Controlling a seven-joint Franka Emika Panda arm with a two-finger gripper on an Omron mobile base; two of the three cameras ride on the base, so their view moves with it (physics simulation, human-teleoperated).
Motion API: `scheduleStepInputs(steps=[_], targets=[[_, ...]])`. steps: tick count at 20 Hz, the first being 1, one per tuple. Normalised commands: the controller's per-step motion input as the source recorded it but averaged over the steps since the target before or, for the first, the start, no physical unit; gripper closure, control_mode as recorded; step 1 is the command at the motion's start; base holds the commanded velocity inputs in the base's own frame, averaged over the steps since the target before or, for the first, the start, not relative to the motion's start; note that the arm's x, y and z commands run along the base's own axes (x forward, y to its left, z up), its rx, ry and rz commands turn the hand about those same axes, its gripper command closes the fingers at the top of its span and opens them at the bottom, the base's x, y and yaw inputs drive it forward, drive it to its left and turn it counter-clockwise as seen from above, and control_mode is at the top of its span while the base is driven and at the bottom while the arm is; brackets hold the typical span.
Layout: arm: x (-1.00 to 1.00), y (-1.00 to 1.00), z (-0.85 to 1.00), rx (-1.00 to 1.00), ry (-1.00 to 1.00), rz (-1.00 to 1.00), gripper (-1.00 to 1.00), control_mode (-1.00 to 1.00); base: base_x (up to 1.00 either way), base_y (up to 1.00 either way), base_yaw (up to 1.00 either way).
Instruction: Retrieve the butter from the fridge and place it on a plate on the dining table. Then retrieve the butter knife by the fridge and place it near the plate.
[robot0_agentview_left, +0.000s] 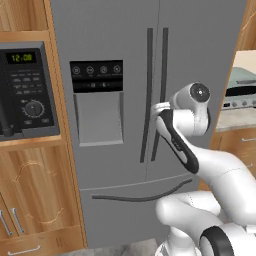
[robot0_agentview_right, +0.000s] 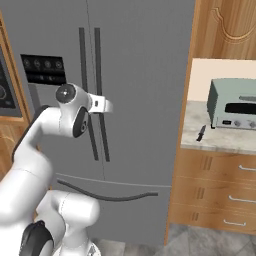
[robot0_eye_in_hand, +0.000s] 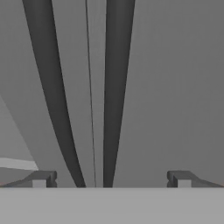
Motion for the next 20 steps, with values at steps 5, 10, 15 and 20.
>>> scheduleStepInputs(steps=[5, 10, 15, 20], targets=[[0.19, 0.0, 0.0, 0.0, 0.0, 0.0, -1.0, -1.0, 0.0, 0.0, 0.0], [0.33, -0.05, 0.0, 0.0, 0.0, 0.0, -1.0, -1.0, 0.0, 0.0, 0.0], [0.31, -0.01, 0.0, 0.0, 0.0, 0.0, -1.0, -1.0, 0.0, 0.0, 0.0], [0.33, 0.0, 0.0, 0.0, 0.0, 0.0, -1.0, -1.0, 0.0, 0.0, 0.0]])
